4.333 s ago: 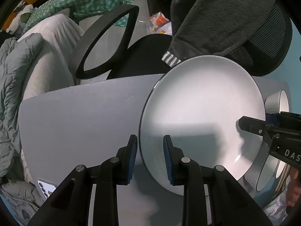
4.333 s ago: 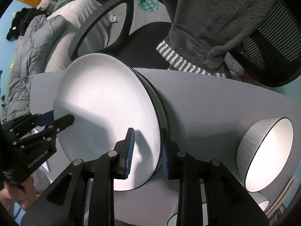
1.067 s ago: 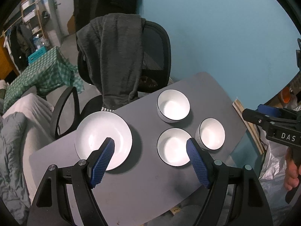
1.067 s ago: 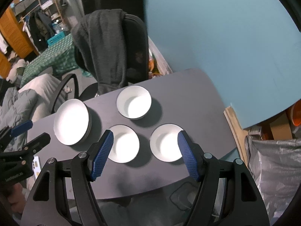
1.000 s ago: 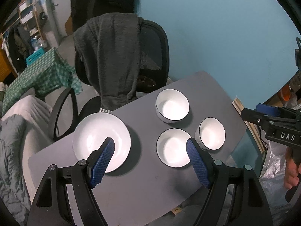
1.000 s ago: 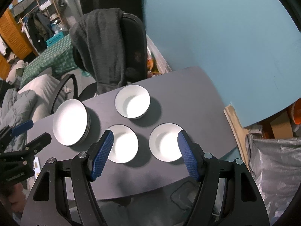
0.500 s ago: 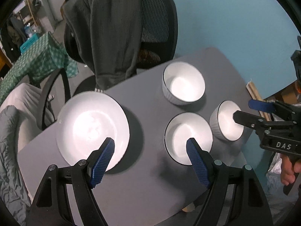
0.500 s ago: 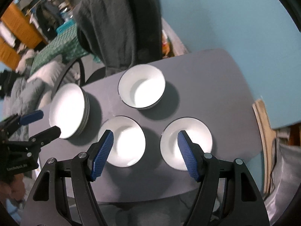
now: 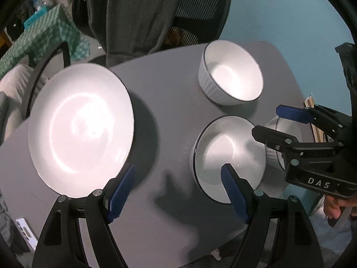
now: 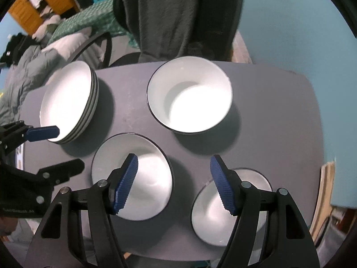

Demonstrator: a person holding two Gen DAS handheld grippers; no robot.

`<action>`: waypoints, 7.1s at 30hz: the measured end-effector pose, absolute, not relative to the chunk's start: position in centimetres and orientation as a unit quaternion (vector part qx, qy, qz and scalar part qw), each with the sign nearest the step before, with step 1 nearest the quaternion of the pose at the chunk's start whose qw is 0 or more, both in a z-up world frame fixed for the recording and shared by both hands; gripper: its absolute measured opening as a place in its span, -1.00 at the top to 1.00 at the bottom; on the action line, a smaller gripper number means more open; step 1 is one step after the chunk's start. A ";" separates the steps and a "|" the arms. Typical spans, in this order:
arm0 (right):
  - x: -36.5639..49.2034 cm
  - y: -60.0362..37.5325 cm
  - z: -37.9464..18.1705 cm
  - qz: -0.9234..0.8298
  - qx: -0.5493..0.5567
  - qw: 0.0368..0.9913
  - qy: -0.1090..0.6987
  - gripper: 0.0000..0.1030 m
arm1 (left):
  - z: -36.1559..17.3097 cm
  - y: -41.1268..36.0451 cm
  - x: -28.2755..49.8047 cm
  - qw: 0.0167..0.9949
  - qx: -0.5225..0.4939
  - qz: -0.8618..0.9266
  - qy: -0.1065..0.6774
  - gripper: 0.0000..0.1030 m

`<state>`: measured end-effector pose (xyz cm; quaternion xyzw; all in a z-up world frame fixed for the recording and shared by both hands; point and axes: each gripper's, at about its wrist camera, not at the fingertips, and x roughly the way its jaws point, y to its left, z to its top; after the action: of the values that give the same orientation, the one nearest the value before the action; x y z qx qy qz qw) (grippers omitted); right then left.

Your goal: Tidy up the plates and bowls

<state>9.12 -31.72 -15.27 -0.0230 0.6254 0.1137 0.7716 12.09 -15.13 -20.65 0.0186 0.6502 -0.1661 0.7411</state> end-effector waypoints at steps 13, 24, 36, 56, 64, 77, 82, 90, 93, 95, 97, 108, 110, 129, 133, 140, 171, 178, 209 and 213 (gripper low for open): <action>9.3 -31.2 -18.4 0.139 -0.044 0.726 0.673 0.26 | -23.2 -16.2 12.2 0.722 0.021 -0.161 0.673 -0.42; 8.3 -32.7 -19.1 0.109 0.004 0.698 0.708 0.64 | -24.8 -16.3 11.7 0.701 0.026 -0.164 0.693 -0.07; 3.0 -34.3 -18.8 0.092 0.103 0.682 0.718 0.77 | -25.2 -17.0 11.5 0.688 0.052 -0.177 0.702 -0.05; 4.3 -34.3 -19.7 0.073 0.109 0.690 0.712 0.78 | -26.0 -18.0 10.7 0.666 0.032 -0.184 0.722 0.64; 5.1 -32.8 -19.8 0.068 0.090 0.695 0.710 0.85 | -25.7 -18.5 9.8 0.670 0.041 -0.182 0.719 0.82; 6.7 -32.1 -18.3 0.066 0.095 0.705 0.700 0.87 | -23.2 -19.2 11.8 0.682 0.042 -0.182 0.707 0.82; 6.9 -33.0 -16.5 0.065 0.097 0.713 0.691 0.87 | -21.2 -20.0 12.3 0.691 0.045 -0.191 0.696 0.82; 8.7 -34.6 -14.0 0.053 0.097 0.729 0.675 0.87 | -19.0 -20.7 14.5 0.707 0.053 -0.209 0.674 0.82; 9.8 -35.3 -13.7 0.047 0.098 0.733 0.672 0.87 | -18.7 -21.5 16.6 0.713 0.060 -0.207 0.667 0.82; 10.7 -35.5 -13.5 0.044 0.095 0.736 0.669 0.87 | -18.7 -22.1 17.5 0.717 0.063 -0.206 0.663 0.82; 11.3 -35.7 -13.4 0.043 0.095 0.736 0.669 0.87 | -18.4 -22.5 18.0 0.721 0.066 -0.205 0.659 0.82; 15.8 -36.9 -14.9 0.045 0.095 0.724 0.681 0.87 | -19.8 -24.0 21.9 0.715 0.073 -0.188 0.669 0.82; 16.4 -37.1 -15.5 0.048 0.094 0.720 0.686 0.87 | -20.3 -24.3 22.3 0.713 0.077 -0.185 0.673 0.82; 18.5 -39.3 -16.8 0.040 0.098 0.692 0.714 0.79 | -22.7 -25.2 23.6 0.695 0.100 -0.177 0.689 0.80; 18.3 -39.4 -16.8 0.040 0.101 0.691 0.714 0.79 | -22.6 -24.9 23.5 0.697 0.099 -0.177 0.688 0.78; 18.0 -38.8 -16.0 0.032 0.070 0.707 0.703 0.59 | -21.0 -24.5 23.1 0.717 0.108 -0.168 0.668 0.60; 11.5 -35.9 -2.4 -0.023 0.014 0.814 0.581 -0.38 | -7.6 -17.3 15.0 0.811 0.068 -0.140 0.565 -0.56; 9.4 -35.1 -0.3 -0.029 0.025 0.828 0.559 -0.38 | -6.5 -15.8 13.1 0.810 0.070 -0.143 0.565 -0.56; 4.7 -32.9 2.0 -0.051 0.025 0.838 0.542 -0.38 | -3.3 -13.7 8.3 0.822 0.052 -0.174 0.541 -0.56; 4.2 -33.2 1.7 -0.052 0.023 0.837 0.544 -0.38 | -3.5 -14.2 8.1 0.819 0.047 -0.176 0.544 -0.56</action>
<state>4.20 -33.23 1.67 0.0230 0.5444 -0.0519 0.8369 8.07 -14.23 -3.48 0.0474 0.5436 -0.1756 0.8194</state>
